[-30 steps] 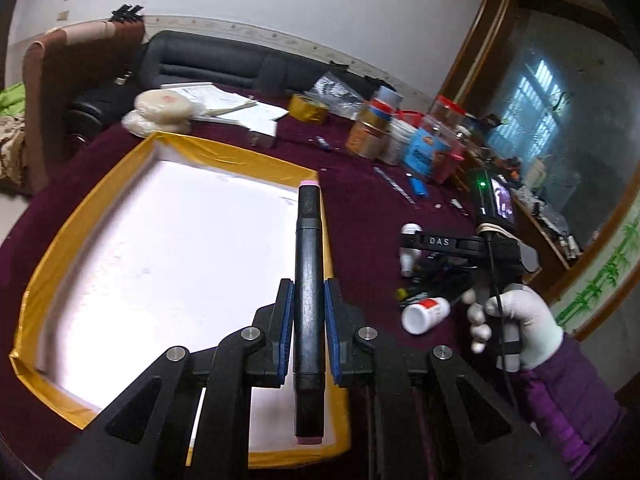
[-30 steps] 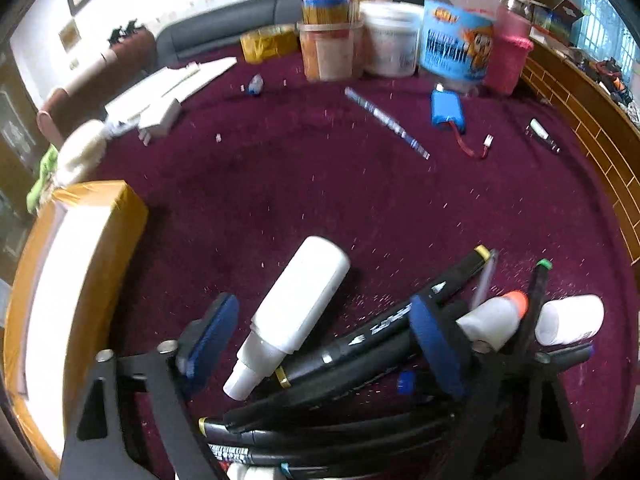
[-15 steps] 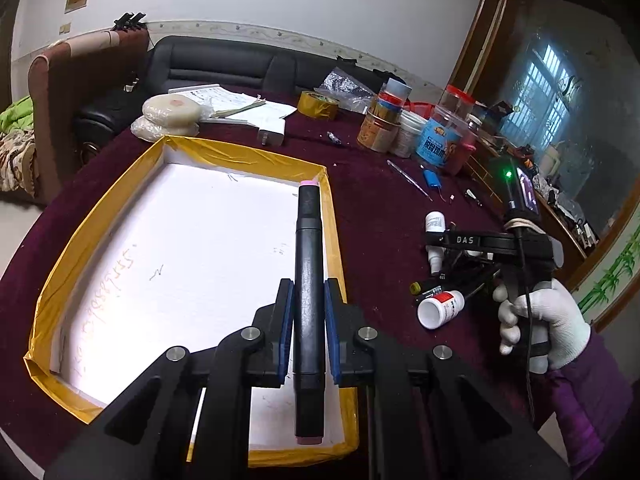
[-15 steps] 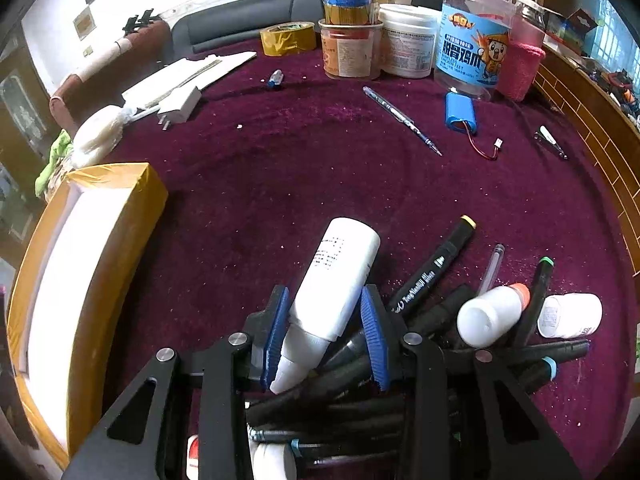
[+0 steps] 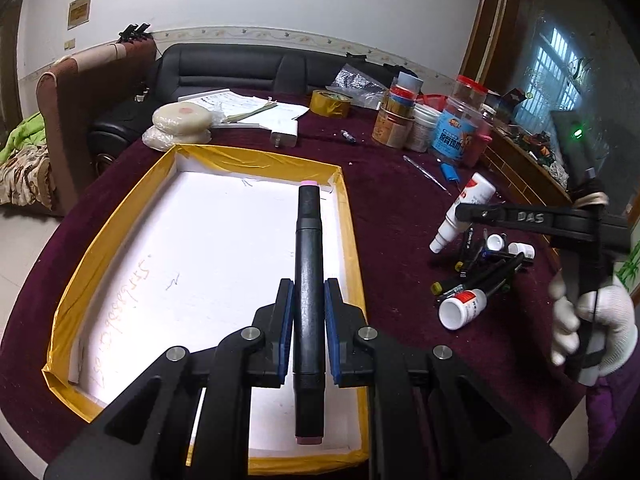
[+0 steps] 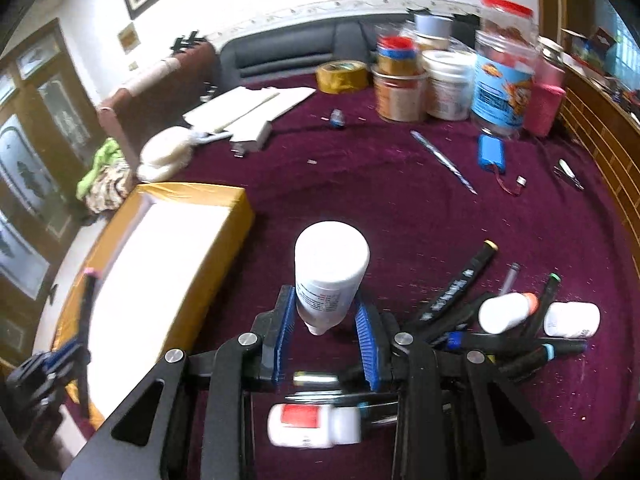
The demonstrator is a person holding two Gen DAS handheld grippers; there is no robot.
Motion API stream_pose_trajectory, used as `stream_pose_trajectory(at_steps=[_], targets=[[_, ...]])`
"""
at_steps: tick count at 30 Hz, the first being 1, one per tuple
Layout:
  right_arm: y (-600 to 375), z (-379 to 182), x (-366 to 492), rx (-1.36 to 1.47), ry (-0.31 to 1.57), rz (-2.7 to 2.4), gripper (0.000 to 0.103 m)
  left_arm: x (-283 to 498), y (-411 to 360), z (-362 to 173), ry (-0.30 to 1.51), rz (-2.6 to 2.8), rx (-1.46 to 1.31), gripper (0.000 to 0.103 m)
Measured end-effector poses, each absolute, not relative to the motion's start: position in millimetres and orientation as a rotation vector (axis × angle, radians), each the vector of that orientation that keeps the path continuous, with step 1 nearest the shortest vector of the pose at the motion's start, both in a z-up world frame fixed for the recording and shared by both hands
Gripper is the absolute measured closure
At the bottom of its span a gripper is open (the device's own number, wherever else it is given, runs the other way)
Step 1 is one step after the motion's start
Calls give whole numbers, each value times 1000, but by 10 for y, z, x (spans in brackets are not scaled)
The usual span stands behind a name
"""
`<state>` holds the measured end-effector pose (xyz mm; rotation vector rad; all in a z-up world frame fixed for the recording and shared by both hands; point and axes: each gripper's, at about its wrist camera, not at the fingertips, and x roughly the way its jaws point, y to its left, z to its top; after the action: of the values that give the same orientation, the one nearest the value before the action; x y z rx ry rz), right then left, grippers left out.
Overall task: Organize rigid objects
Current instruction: 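Release marker in tray with left tool while right tool drops squeeze bottle there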
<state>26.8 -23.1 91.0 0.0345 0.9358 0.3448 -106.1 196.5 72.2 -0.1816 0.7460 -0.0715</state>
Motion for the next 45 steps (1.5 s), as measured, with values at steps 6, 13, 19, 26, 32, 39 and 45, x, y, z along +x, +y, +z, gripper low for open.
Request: stream_pose_trajectory(at_steps=[6, 13, 19, 26, 32, 39, 45], targets=[[110, 1094, 169, 56, 924, 487, 76, -948, 2076, 731, 755, -75, -179, 91], [641, 1010, 319, 98, 1031, 644, 76, -366, 2313, 729, 817, -89, -216, 91], [1018, 750, 631, 92, 1123, 643, 76, 148, 2364, 449, 931, -143, -288, 91], [1114, 524, 921, 114, 1193, 579, 74, 344, 2376, 204, 972, -131, -381, 91], [948, 682, 879, 112, 1132, 582, 71, 224, 2430, 300, 945, -135, -397, 72], [145, 1250, 295, 83, 756, 407, 33, -119, 2232, 739, 826, -162, -359, 39], [-970, 1048, 211, 244, 704, 165, 9, -280, 1581, 802, 844, -310, -278, 38]])
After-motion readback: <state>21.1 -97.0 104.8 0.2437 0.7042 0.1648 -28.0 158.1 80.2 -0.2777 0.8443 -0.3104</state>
